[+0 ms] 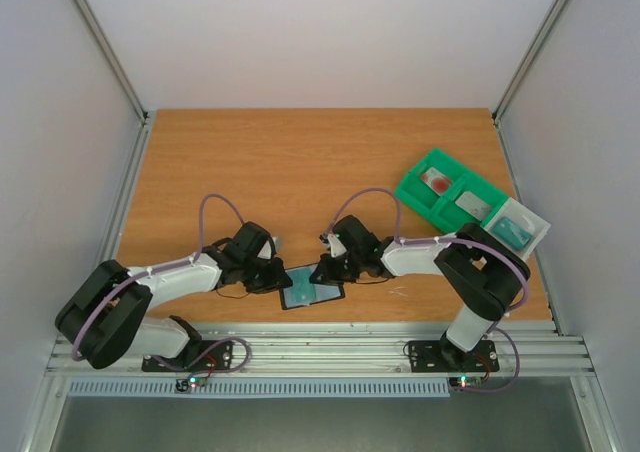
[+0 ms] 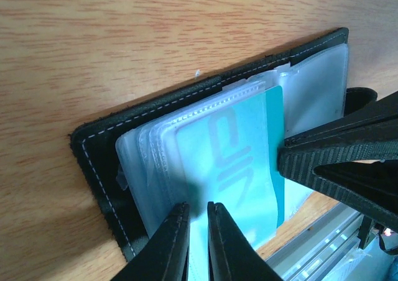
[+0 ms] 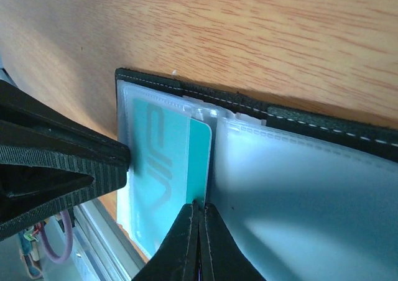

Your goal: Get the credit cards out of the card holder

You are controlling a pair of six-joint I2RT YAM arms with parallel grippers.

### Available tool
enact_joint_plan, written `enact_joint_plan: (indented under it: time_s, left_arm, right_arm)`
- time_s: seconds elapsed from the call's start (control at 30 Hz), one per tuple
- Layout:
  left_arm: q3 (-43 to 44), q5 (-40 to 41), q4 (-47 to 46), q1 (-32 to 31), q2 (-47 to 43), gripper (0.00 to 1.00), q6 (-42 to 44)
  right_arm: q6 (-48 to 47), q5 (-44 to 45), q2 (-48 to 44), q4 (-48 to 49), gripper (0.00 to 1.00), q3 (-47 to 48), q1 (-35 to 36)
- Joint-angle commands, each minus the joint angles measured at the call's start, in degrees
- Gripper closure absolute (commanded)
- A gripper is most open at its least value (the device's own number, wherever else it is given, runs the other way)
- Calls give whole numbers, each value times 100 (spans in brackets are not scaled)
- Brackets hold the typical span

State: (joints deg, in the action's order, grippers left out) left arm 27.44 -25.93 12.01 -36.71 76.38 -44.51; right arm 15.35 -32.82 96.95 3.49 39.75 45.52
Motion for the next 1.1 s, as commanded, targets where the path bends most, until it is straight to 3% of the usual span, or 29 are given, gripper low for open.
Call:
enact_joint_plan:
  time_s: [0.0,0.37,0.63,0.8,1.07]
  left_arm:
    - [-56,392,374,-11,57,89,101]
    - [-81,459,322,-11,37,85,66]
    - [-72,412,276,-11,-22,79,-22]
    - [5,302,343,-7,-255,70,-37]
    - [286,213,649,-10,-1041,44,-112]
  right_arm:
    - [-86,101,-209,-72,99,-123,-68]
    - [-90,3,-442,-297,99,-169,-188]
    - [-291,400,-1011,-1226,99,-110,-228]
    - [-278,422,-1298,-1435,99,-103,-245]
    - [-106,462,-1882,-1714,99,10,-246]
